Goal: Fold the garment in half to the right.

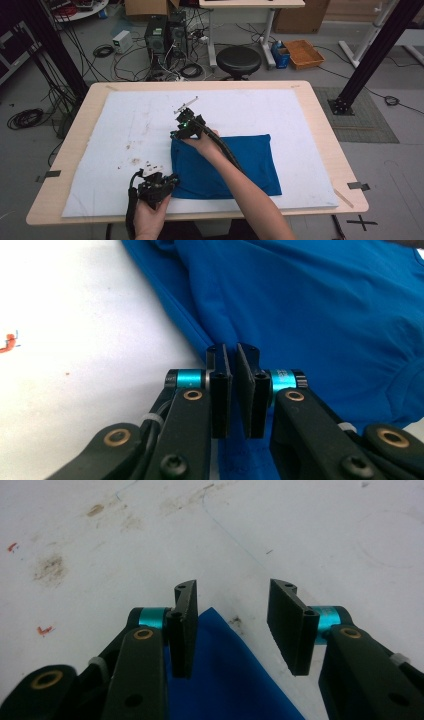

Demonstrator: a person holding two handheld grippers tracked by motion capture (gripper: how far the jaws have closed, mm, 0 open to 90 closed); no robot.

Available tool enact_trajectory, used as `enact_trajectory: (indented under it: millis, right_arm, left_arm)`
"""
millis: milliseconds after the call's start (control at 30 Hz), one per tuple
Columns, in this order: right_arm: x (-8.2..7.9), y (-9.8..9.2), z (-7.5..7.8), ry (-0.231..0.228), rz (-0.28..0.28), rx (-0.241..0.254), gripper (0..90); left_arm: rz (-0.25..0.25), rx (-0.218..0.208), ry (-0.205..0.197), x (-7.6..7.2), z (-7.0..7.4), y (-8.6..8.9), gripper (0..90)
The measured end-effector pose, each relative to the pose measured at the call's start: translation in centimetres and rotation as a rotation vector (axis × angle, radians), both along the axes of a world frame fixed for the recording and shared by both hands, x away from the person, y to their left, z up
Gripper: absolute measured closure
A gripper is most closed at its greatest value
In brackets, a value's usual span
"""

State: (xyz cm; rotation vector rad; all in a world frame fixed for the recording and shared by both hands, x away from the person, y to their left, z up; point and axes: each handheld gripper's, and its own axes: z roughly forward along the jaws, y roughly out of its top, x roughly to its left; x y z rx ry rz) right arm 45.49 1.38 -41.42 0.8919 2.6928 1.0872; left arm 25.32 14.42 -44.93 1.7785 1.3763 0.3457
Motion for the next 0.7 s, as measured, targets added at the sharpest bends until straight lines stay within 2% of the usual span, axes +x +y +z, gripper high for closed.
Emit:
enact_trajectory:
  millis: [500,700]
  right_arm:
    - [0.1,2.1,-1.6,0.026,-0.022,-0.041,59.4]
    - [0.2,2.3,-2.1,0.016,-0.028,-0.056,67.6]
  left_arm:
    - [-0.001,0.002,-0.004,0.0,0.0,0.0,84.1]
    - [-0.004,0.007,-0.004,0.0,0.0,0.0,84.1]
